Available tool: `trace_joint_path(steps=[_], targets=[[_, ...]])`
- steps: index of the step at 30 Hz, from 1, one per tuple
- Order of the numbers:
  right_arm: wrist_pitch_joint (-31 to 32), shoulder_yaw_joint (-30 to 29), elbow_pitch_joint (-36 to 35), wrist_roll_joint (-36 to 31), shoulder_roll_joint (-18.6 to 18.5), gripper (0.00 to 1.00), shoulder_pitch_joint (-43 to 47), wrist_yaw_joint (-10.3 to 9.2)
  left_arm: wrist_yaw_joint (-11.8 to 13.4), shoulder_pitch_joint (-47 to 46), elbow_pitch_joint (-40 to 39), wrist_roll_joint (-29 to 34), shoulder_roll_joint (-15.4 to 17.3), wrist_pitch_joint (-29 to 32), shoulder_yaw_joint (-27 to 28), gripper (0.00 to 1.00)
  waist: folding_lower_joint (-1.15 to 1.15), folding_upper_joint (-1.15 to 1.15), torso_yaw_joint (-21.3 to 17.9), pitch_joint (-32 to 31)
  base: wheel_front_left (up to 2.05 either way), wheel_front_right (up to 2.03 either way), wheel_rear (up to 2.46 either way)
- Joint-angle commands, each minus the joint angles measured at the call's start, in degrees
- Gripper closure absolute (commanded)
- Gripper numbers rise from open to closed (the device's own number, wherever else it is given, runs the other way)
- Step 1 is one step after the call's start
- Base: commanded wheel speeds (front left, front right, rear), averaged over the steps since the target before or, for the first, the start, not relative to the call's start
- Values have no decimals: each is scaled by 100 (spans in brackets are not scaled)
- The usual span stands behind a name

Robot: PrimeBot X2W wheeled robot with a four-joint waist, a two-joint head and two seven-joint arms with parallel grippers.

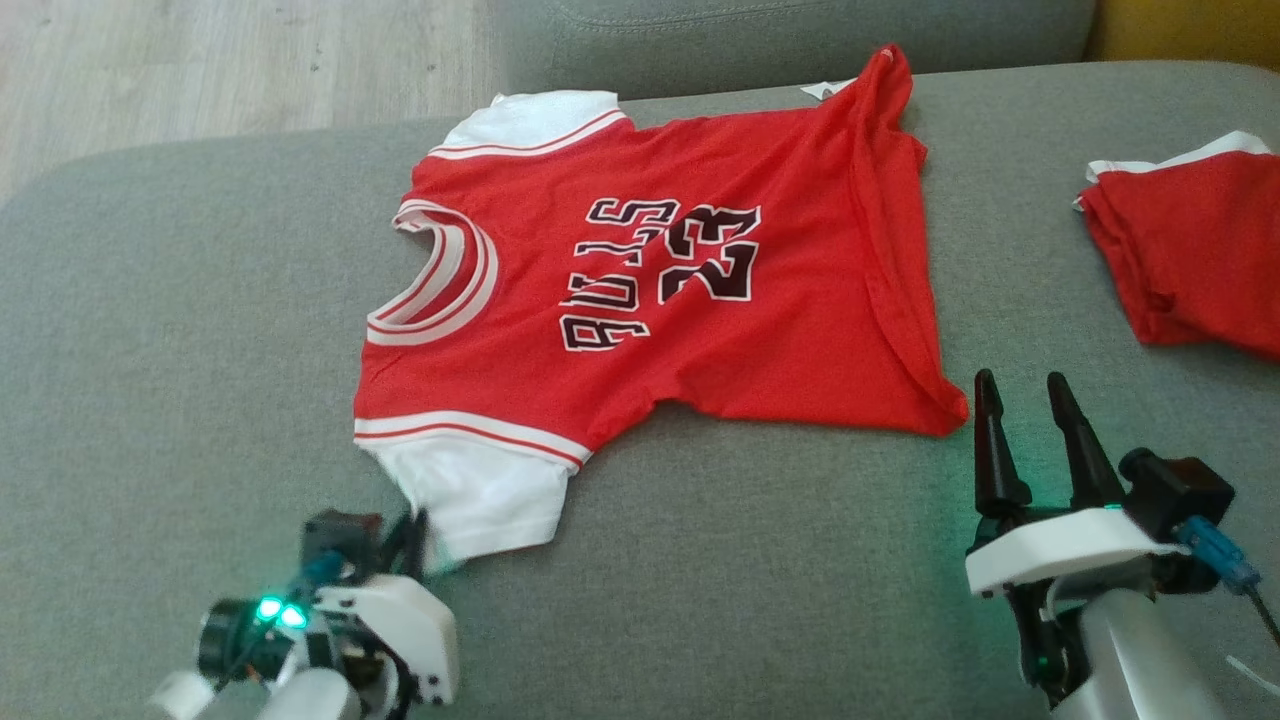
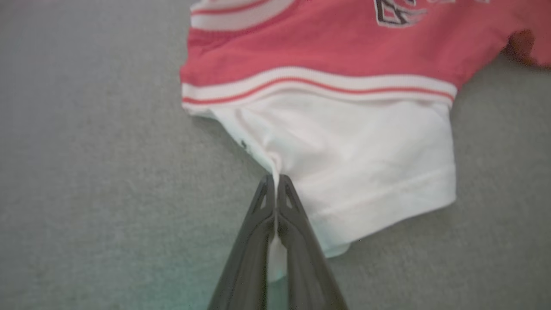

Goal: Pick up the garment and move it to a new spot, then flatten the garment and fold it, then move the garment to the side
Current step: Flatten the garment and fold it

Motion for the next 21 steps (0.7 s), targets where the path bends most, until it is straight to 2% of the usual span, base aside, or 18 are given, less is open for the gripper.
trace_joint_path(steps=[1,6,11,15,21], targets=[[-62,129,-138,-12,-12,0,-180,-4,49,-215,-195,11,114,-171,304,100,0,0,8,8,0,0,0],[-62,215,240,-77,-12,0,-176,-4,87,-431,-463,65,7,-1315,562,100,0,0,54,5,0,0,0],[-19,310,901,-238,-12,0,-312,-4,96,-564,-590,101,-109,-2063,674,100,0,0,128,-8,0,0,0],[-13,294,1247,-266,-11,0,-495,-4,99,-610,-627,133,-169,-2396,710,100,0,0,179,-1,0,0,0],[-5,210,1798,-101,-11,0,-822,-4,5,-629,-541,139,-216,-2508,635,100,0,0,258,35,0,0,0]])
